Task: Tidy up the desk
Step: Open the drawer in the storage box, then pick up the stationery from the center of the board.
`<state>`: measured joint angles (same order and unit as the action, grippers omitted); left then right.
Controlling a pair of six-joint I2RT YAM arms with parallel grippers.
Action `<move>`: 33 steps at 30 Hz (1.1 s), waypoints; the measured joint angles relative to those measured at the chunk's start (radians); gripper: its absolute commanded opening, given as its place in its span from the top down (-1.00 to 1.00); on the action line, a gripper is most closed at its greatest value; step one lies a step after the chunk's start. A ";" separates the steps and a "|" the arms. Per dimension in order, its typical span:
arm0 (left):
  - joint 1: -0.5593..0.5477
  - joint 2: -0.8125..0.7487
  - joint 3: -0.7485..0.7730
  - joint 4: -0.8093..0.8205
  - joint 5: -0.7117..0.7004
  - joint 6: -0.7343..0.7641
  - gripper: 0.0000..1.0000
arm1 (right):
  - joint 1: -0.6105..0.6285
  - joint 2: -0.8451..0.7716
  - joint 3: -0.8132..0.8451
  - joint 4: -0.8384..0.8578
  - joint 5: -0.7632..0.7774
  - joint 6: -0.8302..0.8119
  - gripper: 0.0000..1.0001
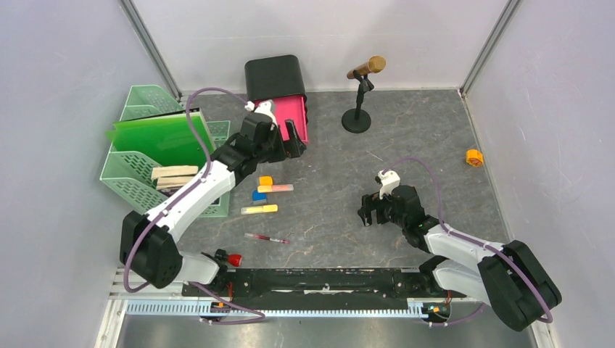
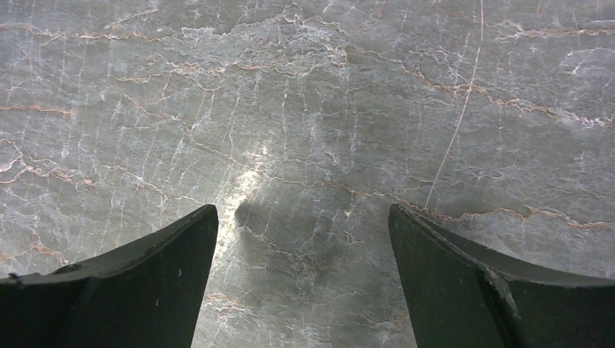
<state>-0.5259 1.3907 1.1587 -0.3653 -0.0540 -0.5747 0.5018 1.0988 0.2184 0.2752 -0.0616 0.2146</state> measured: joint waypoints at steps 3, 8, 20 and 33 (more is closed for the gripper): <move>0.002 -0.048 -0.084 0.033 0.061 -0.029 -0.99 | 0.000 0.000 -0.002 0.004 -0.011 0.000 -0.86; 0.002 -0.160 -0.314 0.157 0.161 -0.121 -0.99 | 0.000 -0.002 -0.005 0.010 -0.030 -0.001 -0.85; 0.002 -0.535 -0.542 0.269 0.138 -0.211 -0.99 | 0.000 -0.055 -0.047 0.027 -0.136 0.000 -0.86; 0.002 -0.777 -0.681 0.244 0.053 -0.295 -0.99 | 0.000 -0.044 -0.043 0.033 -0.218 -0.003 -0.88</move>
<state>-0.5240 0.6132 0.4778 -0.1215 -0.0010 -0.8700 0.5018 1.0550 0.1753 0.3084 -0.2794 0.2115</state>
